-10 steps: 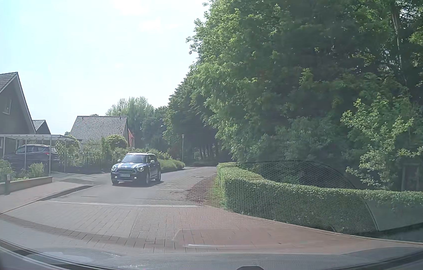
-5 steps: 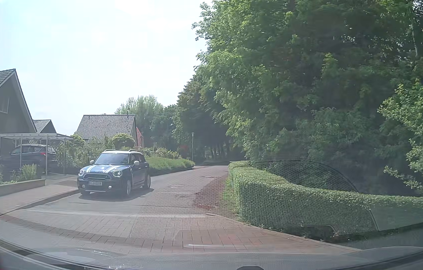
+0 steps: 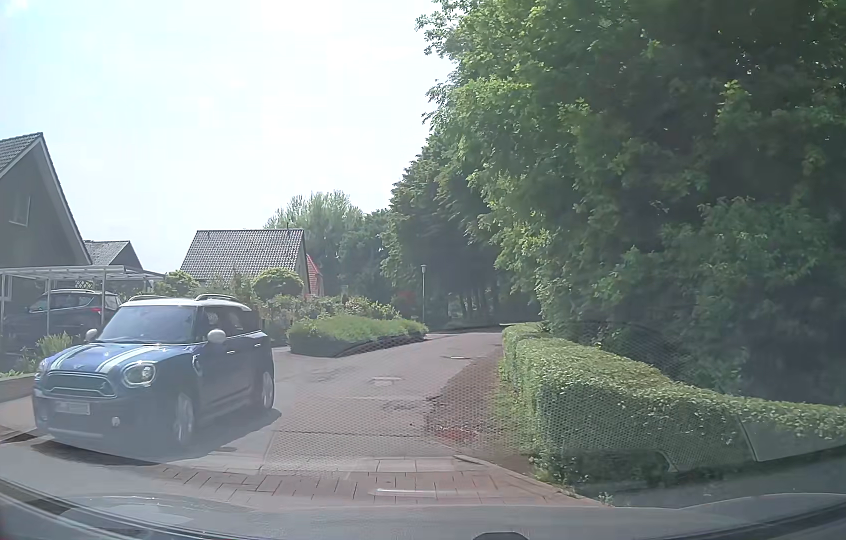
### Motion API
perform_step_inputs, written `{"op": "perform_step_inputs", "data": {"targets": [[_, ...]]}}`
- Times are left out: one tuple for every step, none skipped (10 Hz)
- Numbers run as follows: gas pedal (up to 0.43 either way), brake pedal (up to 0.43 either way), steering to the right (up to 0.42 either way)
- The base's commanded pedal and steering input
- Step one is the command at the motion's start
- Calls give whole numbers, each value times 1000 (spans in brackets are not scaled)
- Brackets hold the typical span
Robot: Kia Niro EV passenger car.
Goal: Follow the waypoints while adhering to traffic rules and regulations
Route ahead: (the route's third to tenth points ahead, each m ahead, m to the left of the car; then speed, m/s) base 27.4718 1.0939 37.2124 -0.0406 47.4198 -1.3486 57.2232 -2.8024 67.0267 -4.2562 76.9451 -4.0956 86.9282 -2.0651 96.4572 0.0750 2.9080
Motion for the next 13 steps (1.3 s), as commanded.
{"op": "perform_step_inputs", "data": {"targets": [[47, 0, -231], [87, 0, -229], [98, 0, -226], [110, 0, -225], [138, 0, -223], [150, 0, -219], [150, 0, -211], [150, 0, -198], [150, 0, -172], [150, 0, -152], [150, 0, -127], [157, 0, -100], [157, 0, -66]]}}
